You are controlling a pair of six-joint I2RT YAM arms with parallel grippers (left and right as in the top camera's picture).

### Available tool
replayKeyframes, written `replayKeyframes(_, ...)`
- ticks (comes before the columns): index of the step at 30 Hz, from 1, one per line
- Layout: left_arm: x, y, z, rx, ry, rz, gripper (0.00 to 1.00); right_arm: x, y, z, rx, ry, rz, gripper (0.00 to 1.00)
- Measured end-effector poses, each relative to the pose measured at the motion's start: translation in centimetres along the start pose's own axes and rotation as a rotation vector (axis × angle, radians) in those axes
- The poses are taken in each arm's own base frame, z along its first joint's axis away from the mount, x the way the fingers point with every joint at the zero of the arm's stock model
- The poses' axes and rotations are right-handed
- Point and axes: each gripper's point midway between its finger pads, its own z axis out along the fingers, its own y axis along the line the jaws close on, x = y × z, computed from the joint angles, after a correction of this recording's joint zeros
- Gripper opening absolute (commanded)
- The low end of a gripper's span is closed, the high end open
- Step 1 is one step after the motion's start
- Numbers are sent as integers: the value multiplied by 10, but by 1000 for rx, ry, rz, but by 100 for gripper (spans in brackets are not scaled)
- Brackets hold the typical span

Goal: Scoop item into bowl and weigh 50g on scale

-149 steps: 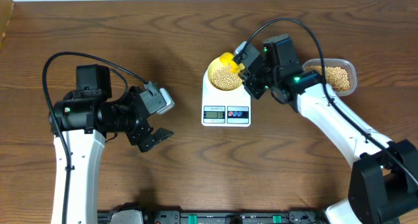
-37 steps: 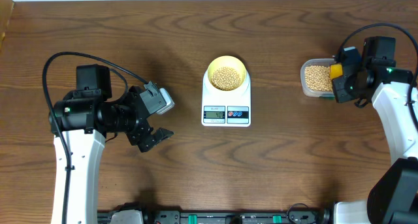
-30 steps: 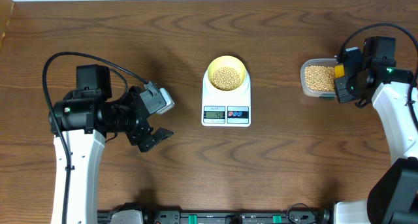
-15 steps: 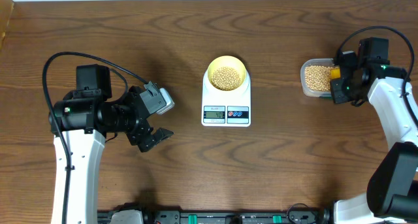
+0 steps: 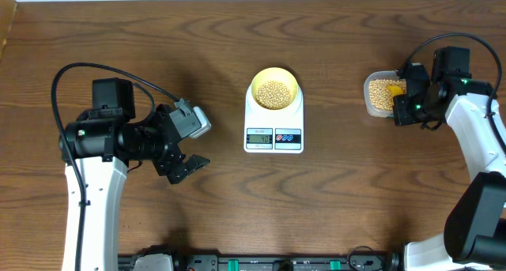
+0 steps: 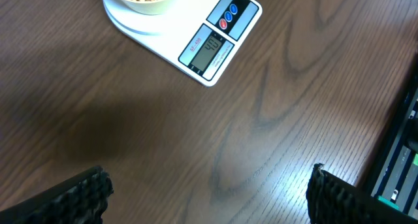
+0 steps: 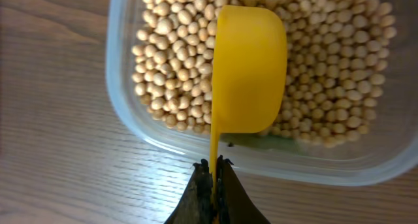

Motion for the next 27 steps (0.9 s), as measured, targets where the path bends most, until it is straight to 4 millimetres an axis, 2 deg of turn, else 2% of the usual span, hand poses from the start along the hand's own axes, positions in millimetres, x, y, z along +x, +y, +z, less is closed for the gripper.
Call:
replayKeyframes(10,0,0,0,0,0,0,98,-1,5,-2,-67,-17,93,1)
replayKeyframes(21,0,0,0,0,0,0,98,1,-10,-10,-152,-52,304,1)
replayKeyframes(27,0,0,0,0,0,0,98,-2,-19,-21,-255,-108,399,1)
